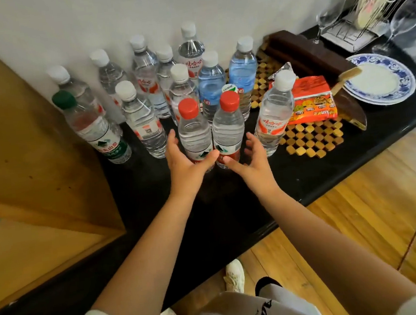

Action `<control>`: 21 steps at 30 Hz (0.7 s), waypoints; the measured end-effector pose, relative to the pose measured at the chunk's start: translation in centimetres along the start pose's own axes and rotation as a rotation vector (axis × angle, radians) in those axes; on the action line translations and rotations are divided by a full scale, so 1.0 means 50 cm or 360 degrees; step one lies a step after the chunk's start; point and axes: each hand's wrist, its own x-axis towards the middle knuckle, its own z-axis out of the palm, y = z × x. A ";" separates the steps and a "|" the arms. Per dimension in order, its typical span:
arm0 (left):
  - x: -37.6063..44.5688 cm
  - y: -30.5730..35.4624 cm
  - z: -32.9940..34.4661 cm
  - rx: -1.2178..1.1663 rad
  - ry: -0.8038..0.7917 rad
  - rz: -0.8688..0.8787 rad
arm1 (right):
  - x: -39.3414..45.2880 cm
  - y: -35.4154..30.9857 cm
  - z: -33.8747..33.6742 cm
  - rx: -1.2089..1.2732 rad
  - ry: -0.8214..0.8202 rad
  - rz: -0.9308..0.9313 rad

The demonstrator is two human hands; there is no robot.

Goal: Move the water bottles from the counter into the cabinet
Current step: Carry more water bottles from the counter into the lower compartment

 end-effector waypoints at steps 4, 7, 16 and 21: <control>0.028 0.027 0.015 -0.0061 -0.0040 0.0020 | 0.054 -0.020 0.018 -0.0040 -0.0079 -0.0315; 0.032 0.026 0.022 -0.0088 -0.0010 0.0021 | 0.074 -0.018 0.024 -0.0099 -0.0048 -0.0408; 0.038 0.014 0.032 -0.0017 0.0121 0.0099 | 0.094 0.012 0.002 -0.0279 -0.0185 -0.0412; -0.006 0.004 0.003 0.0010 0.0040 0.0145 | 0.063 0.030 -0.026 -0.0216 -0.0494 -0.0376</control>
